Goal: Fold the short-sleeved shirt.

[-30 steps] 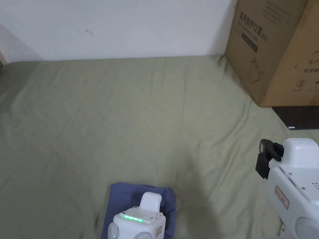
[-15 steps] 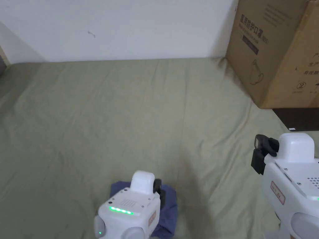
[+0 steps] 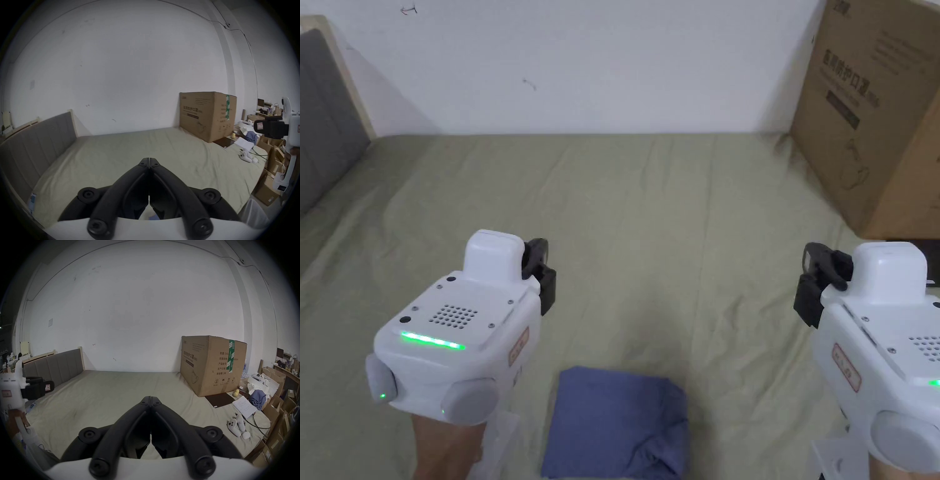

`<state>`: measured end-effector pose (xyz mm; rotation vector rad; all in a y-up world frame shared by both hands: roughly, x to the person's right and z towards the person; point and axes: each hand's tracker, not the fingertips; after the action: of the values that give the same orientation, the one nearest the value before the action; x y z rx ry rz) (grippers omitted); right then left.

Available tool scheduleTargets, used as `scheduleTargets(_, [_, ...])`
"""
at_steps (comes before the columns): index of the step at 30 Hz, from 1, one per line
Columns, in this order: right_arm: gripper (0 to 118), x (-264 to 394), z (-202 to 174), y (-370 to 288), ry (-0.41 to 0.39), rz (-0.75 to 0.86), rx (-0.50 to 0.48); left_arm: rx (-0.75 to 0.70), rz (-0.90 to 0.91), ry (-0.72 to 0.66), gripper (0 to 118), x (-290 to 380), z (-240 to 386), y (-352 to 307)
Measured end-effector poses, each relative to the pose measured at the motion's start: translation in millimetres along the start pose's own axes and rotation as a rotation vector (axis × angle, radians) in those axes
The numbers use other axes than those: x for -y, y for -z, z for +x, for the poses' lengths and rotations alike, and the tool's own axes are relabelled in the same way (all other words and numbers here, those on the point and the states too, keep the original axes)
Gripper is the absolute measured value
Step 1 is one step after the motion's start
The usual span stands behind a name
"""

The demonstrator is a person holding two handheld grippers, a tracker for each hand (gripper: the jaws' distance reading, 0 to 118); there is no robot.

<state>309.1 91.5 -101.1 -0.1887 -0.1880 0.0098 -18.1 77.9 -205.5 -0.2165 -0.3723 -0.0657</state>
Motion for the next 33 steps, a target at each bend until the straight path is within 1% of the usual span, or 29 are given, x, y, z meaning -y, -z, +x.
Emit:
scheduleTargets(8, [0, -1.8, -23.1, 0.5, -0.021, 0.046, -0.01, -0.113, 0.046, -0.021, 0, 1.6, -41.4, -22.3])
scheduleTargets(16, [0, 3.0, -34.6, 3.6, -0.028, 0.034, -0.037, -0.15, 0.053, -0.046, 0, 7.1, -53.8, -32.5])
scheduleTargets(20, [0, 12.0, -40.7, 8.2, -0.014, 0.017, -0.053, -0.155, 0.046, -0.06, 0, 9.8, -56.7, -34.0])
scheduleTargets(22, [0, 23.6, -46.5, 12.7, 0.016, -0.016, -0.085, -0.15, 0.042, -0.074, 0, 11.3, -57.7, -34.6])
scheduleTargets(24, [0, 43.0, -57.8, 20.4, 0.022, -0.067, -0.106, -0.156, 0.034, -0.073, 0, 13.0, -57.8, -35.3])
scheduleTargets(28, [0, 88.5, -84.4, 35.2, 0.009, -0.173, -0.146, -0.157, 0.024, -0.077, 0, 18.7, -59.4, -38.8])
scheduleTargets(30, [0, 117.6, -99.3, 44.6, 0.001, -0.255, -0.177, -0.161, 0.014, -0.071, 0, 23.4, -59.5, -38.9])
scheduleTargets(33, [0, 155.4, -115.3, 55.5, -0.026, -0.345, -0.185, -0.152, -0.011, -0.083, 0, 32.0, -60.4, -36.7])
